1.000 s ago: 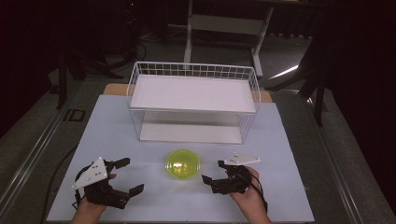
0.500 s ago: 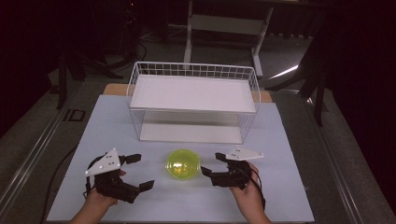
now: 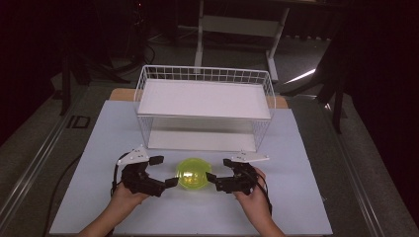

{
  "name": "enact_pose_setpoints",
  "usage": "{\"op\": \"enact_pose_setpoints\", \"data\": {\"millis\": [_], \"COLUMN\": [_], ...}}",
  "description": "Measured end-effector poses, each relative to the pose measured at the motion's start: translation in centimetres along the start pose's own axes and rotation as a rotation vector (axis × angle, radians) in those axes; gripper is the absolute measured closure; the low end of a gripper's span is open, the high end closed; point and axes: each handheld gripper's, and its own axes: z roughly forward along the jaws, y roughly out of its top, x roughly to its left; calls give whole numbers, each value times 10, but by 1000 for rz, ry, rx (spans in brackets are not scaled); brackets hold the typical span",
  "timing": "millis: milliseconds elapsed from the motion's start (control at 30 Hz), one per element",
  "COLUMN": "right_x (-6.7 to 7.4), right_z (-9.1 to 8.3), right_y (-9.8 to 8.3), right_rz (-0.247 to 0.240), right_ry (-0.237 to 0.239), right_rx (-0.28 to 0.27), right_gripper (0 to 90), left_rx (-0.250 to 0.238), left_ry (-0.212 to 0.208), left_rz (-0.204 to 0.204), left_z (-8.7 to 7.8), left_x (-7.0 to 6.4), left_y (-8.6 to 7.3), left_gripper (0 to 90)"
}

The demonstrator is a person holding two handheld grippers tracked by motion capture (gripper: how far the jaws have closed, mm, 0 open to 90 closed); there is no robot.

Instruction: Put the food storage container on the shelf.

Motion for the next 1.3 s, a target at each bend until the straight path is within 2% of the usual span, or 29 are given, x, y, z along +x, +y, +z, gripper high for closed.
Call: {"op": "enact_pose_setpoints", "data": {"millis": [100, 133, 233, 267, 367, 400, 467, 500, 667, 767, 800, 833, 867, 933, 1067, 1100, 1167, 1200, 1300], "right_x": [0, 0, 0, -1, -1, -2, -2, -3, -3, -3, -3, -3, -3, -2, 2, 5, 6, 6, 8], "right_z": [5, 7, 12, 14, 17, 18, 19, 21, 24, 26, 26, 26, 26, 26, 25, 23, 22, 21, 19], "right_y": [0, 0, -2, -5, -8, -8, -10, -11, -13, -15, -15, -16, -16, -17, -19, -19, -19, -19, -20], "right_rz": [26, 29, 29, 36, 35, 36, 32, 49, 46, 63, 63, 69, 72, 71, 74, 100, 110, 114, 115], "right_ry": [21, 21, 6, 3, -7, -3, -17, -4, -22, -12, -12, -7, -5, -5, 14, 18, 18, 22, 20], "right_rx": [-2, 6, 15, 12, 19, 24, 24, 32, 48, 63, 63, 63, 64, 68, 66, 64, 62, 62, 56], "right_gripper": [140, 151, 264, 349, 385, 408, 429, 430, 473, 495, 495, 504, 509, 519, 600, 652, 674, 691, 719], "left_rx": [1, -2, -7, -1, 38, 60, 91, 110, 143, 168, 167, 166, 168, 170, 176, 176, 163, 159, 153], "left_ry": [22, 26, 25, 40, 65, 95, 113, 114, 96, 87, 83, 78, 71, 75, 63, 49, 15, -2, -10], "left_rz": [-10, -19, -55, -64, -96, -108, -118, -123, -172, -175, -176, -177, -174, -165, -174, -166, -158, -168, -211], "left_z": [4, 6, 10, 12, 19, 22, 25, 28, 34, 38, 39, 38, 38, 38, 35, 34, 31, 31, 27], "left_x": [5, 8, 12, 13, 15, 15, 16, 17, 21, 21, 20, 19, 18, 14, 11, 11, 8, 8, 5], "left_y": [-2, -4, -6, -7, -10, -10, -11, -12, -15, -17, -17, -17, -17, -17, -20, -20, -23, -24, -26], "left_gripper": [19, 54, 79, 159, 182, 233, 328, 372, 455, 523, 523, 576, 592, 595, 623, 640, 651, 664, 702]}}
